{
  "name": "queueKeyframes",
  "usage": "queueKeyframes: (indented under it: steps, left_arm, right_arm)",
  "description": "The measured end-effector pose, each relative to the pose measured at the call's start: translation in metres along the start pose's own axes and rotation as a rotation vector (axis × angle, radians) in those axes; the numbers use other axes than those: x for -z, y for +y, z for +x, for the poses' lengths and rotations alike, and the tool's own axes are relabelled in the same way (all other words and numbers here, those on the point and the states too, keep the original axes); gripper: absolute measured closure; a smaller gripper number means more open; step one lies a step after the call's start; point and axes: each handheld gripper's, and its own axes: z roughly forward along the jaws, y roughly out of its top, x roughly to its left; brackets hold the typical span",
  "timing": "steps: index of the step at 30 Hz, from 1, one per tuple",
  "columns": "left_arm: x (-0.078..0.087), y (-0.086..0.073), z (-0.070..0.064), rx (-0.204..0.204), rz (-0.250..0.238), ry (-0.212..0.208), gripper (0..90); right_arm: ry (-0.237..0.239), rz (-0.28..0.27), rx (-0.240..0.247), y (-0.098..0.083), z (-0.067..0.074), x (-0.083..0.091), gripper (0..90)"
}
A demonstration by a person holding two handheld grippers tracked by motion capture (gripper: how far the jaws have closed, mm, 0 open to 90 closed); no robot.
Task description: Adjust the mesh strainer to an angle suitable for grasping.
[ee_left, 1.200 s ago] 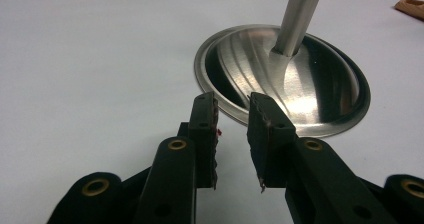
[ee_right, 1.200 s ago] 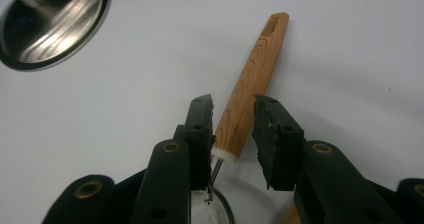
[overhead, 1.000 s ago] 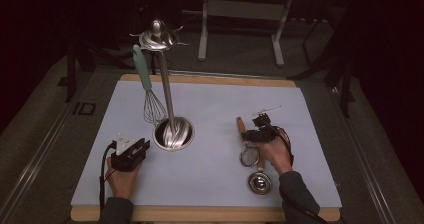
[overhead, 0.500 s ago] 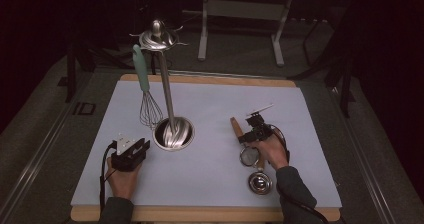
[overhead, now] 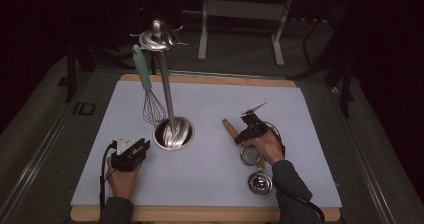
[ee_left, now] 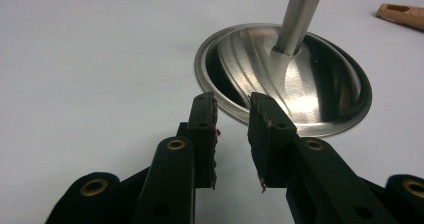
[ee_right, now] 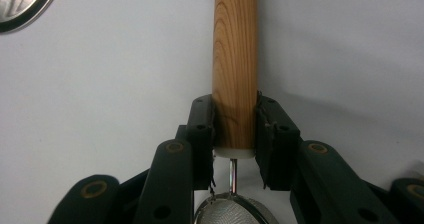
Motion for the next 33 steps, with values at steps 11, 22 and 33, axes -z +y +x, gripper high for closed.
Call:
queueKeyframes:
  steps: [11, 22, 33]
  left_arm:
    - [0.0, 0.0, 0.0, -0.002, -0.001, 0.002, 73.2]
    - [0.0, 0.0, 0.0, 0.001, -0.002, 0.002, 73.2]
    - [0.0, 0.0, 0.0, 0.001, -0.003, 0.003, 73.2]
  right_arm:
    - [0.063, -0.143, 0.024, -0.008, 0.007, 0.025, 70.9]
    - [0.079, -0.21, 0.078, -0.015, 0.019, 0.041, 70.9]
    - [0.107, -0.23, 0.134, -0.021, 0.025, 0.05, 70.9]
